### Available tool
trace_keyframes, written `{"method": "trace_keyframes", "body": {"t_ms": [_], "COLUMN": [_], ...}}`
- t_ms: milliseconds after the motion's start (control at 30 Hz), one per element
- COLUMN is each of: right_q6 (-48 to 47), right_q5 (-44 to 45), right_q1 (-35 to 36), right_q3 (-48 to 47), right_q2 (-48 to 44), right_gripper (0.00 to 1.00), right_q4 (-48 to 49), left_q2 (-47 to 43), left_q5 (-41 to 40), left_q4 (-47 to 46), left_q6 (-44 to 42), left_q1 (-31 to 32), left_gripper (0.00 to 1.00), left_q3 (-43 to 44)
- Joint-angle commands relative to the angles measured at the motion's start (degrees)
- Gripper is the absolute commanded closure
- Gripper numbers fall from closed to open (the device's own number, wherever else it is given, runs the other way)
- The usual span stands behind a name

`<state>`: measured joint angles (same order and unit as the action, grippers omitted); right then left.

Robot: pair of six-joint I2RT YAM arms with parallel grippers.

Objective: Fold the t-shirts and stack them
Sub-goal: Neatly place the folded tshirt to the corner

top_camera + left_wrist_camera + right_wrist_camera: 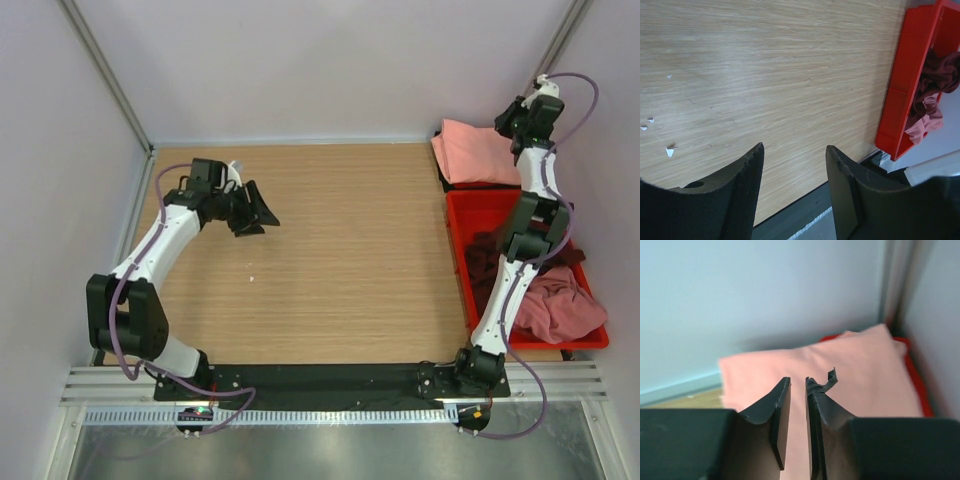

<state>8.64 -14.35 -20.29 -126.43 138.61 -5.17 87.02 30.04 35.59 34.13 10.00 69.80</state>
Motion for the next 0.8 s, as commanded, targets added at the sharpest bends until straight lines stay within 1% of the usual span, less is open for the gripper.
{"method": "trace_keyframes", "body": {"t_ms": [0,33,67,100,167,200,233,267,300,367,400,467,533,633,767], "right_q6": [9.8,11.7,14.0,19.8,24.5,26.9,27.8,28.2,28.5,28.7,28.4,27.1,27.0,26.4,25.7], "right_q5": [-2.2,-2.3,-2.6,-2.2,-1.3,-0.7,-0.7,-1.0,-0.9,-0.4,0.1,2.5,2.7,2.3,0.1], "right_q1": [2.8,3.2,3.8,4.1,4.8,6.0,6.6,7.3,8.3,9.5,10.0,11.1,11.5,11.9,12.0], "right_q3": [4.8,5.5,7.1,8.0,9.4,9.0,7.9,6.2,1.8,-3.4,-4.3,-4.5,-2.3,-0.9,-1.3], "right_q2": [-3.3,-2.8,-1.8,-1.1,0.2,2.3,3.4,5.2,8.1,11.0,12.5,12.7,12.1,11.8,11.5], "right_gripper": [0.75,0.77,0.77,0.77,0.77,0.77,0.78,0.77,0.78,0.78,0.78,0.78,0.78,0.78,0.78], "right_q4": [10.2,11.9,16.4,18.9,23.4,26.6,27.2,27.5,25.9,23.5,22.6,20.7,21.1,20.7,21.0], "left_q2": [-2.7,-2.7,-2.7,-2.8,-2.7,-2.6,-2.6,-2.6,-2.6,-2.5,-2.5,-2.3,-2.5,-2.5,-2.6], "left_q5": [2.6,2.8,3.2,3.4,3.8,3.9,3.8,3.8,3.7,3.4,3.4,3.3,3.3,3.4,3.6], "left_q4": [-2.1,-2.4,-2.6,-3.1,-3.5,-3.7,-3.8,-3.9,-3.9,-4.0,-4.0,-4.0,-4.0,-4.1,-4.4], "left_q6": [0.5,0.6,0.8,1.1,1.4,1.6,1.6,1.6,1.6,1.6,1.6,1.6,1.7,1.8,1.9], "left_q1": [-0.3,-0.3,-0.3,-0.3,-0.3,-0.3,-0.4,-0.3,-0.3,-0.3,-0.3,-0.3,-0.3,-0.3,-0.4], "left_gripper": [0.46,0.46,0.46,0.46,0.46,0.46,0.46,0.45,0.45,0.46,0.45,0.46,0.45,0.45,0.46], "left_q3": [-0.4,-0.7,-0.9,-1.0,-1.2,-1.2,-1.2,-1.2,-1.2,-1.4,-1.4,-1.5,-1.4,-1.4,-1.8]}}
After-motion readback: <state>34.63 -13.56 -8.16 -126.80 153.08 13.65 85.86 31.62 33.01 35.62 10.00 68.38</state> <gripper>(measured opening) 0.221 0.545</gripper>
